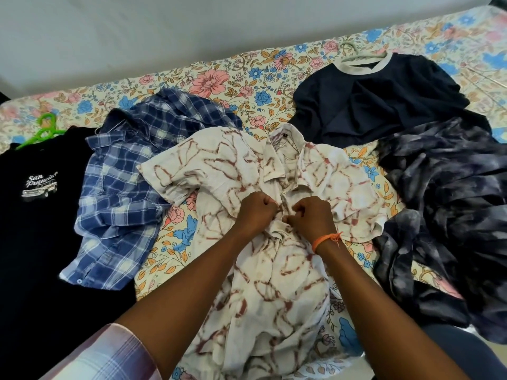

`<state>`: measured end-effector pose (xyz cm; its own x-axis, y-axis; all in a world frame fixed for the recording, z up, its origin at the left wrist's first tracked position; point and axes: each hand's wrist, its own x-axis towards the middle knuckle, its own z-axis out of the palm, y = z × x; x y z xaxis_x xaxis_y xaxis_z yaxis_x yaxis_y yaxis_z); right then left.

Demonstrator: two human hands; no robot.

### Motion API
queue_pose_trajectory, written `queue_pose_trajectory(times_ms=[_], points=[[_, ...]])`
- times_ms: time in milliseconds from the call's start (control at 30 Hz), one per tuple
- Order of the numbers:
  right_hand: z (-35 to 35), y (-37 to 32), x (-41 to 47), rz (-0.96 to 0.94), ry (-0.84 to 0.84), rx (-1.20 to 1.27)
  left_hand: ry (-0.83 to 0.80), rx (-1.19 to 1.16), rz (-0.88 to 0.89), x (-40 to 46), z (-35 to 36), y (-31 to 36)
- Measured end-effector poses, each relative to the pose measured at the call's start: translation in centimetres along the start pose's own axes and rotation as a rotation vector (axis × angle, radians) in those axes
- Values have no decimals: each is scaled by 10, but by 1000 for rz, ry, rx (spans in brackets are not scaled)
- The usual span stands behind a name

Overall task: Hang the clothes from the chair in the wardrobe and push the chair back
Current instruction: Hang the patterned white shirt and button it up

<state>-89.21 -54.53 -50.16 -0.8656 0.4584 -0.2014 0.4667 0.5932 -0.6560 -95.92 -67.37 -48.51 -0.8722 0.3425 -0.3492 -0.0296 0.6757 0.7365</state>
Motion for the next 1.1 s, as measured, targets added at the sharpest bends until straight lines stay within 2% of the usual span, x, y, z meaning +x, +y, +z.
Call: queue_pose_trajectory(times_ms=[67,133,200,267,300,367,500,667,833,1000,1100], points=[[0,2,0,-49,7,-82,-3,6,1,0,0,0],[1,4,0,-35,86,-15,0,5,14,0,2,-2],[0,1,0,100,128,270,11,10,23,-1,3,-3],[-4,-2,1,314,87,611,20,-2,19,-2,3,-1],[-7,-4,1,370,69,713,29,-12,17,-2,2,1],[-9,-7,1,366,57,765,46,-36,28,-3,1,5],[-5,-15,-5,156,114,589,65,-70,83,-5,2,11],[-8,-22,-10,-157,329,207,136,-119,114,-12,5,14],[-11,-26,-17,-239,361,104,184,-141,146,-16,5,18],[-9,-26,-14,-265,381,151,74,-215,128,-8,1,14],[-9,-25,-12,-253,347,192,70,-220,145,-6,-3,13]])
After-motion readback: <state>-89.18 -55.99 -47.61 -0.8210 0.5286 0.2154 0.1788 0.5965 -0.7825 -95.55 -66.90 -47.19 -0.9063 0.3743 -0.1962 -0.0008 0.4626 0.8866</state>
